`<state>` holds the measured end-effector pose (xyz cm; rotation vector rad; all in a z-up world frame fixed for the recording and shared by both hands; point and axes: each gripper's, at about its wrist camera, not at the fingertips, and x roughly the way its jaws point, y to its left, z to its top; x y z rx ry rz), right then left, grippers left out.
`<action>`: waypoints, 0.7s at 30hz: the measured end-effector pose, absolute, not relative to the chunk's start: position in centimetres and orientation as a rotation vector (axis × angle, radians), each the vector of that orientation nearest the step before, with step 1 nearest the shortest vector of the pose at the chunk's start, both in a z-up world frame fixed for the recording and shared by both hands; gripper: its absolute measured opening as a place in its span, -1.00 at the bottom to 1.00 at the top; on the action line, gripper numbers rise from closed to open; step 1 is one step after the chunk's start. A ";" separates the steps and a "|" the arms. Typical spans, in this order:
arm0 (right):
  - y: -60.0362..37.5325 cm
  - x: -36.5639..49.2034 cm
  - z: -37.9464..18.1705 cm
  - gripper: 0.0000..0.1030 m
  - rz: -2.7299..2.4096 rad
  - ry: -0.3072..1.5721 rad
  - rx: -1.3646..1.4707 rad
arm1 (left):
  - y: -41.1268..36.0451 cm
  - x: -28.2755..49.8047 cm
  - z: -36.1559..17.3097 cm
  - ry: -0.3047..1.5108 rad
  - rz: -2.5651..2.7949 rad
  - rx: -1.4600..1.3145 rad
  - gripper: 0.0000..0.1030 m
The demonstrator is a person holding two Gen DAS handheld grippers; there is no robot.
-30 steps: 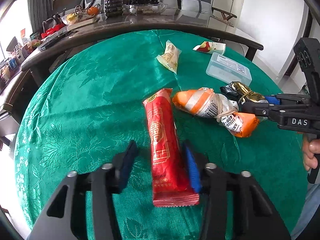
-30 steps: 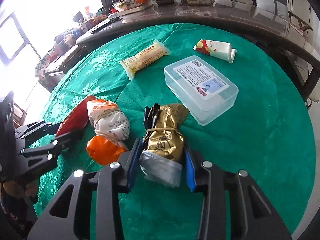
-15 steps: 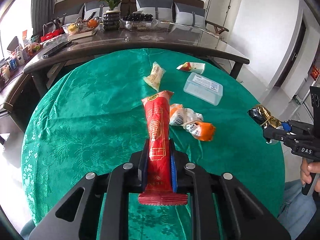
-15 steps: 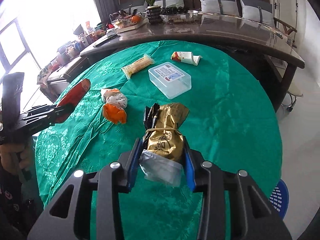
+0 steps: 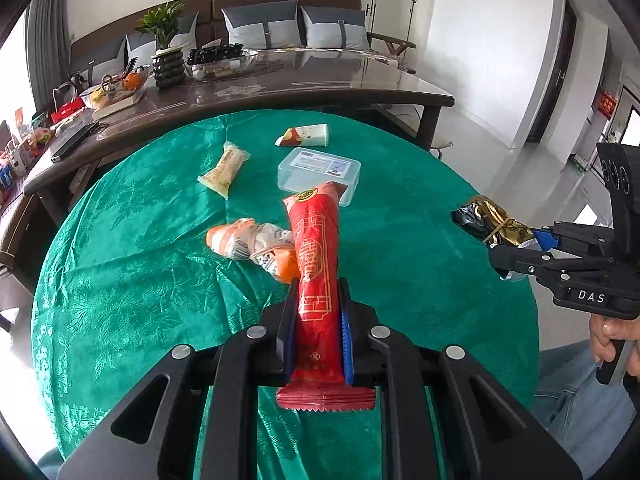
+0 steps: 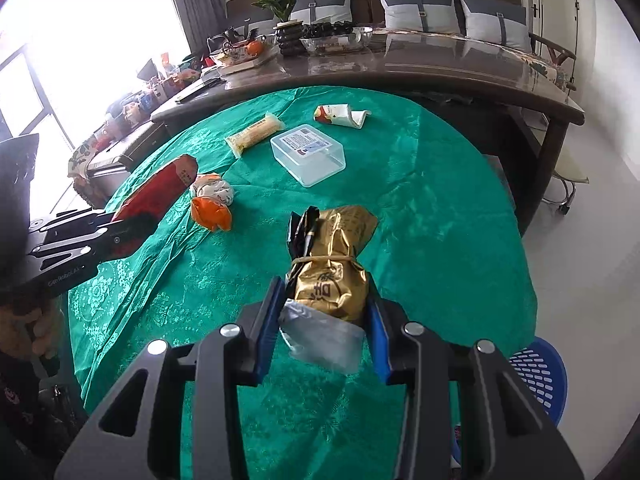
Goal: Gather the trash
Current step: 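Carry red wrapper and gold bundle to the wastebasket and open both tools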
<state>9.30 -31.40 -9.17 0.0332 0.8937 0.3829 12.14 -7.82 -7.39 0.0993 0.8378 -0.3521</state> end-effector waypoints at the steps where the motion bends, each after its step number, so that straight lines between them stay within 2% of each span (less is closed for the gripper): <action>1: -31.6 9.2 -9.2 -0.27 0.381 0.893 0.036 | -8.3 12.1 -7.3 0.837 -0.357 0.105 -0.68; 13: -35.3 8.7 -9.1 -0.27 0.340 0.880 0.062 | -13.0 12.0 -6.9 0.831 -0.413 0.165 -0.69; 21: -42.1 7.3 -9.7 -0.27 0.223 0.888 0.092 | -20.3 11.2 -7.2 0.857 -0.564 0.207 -0.69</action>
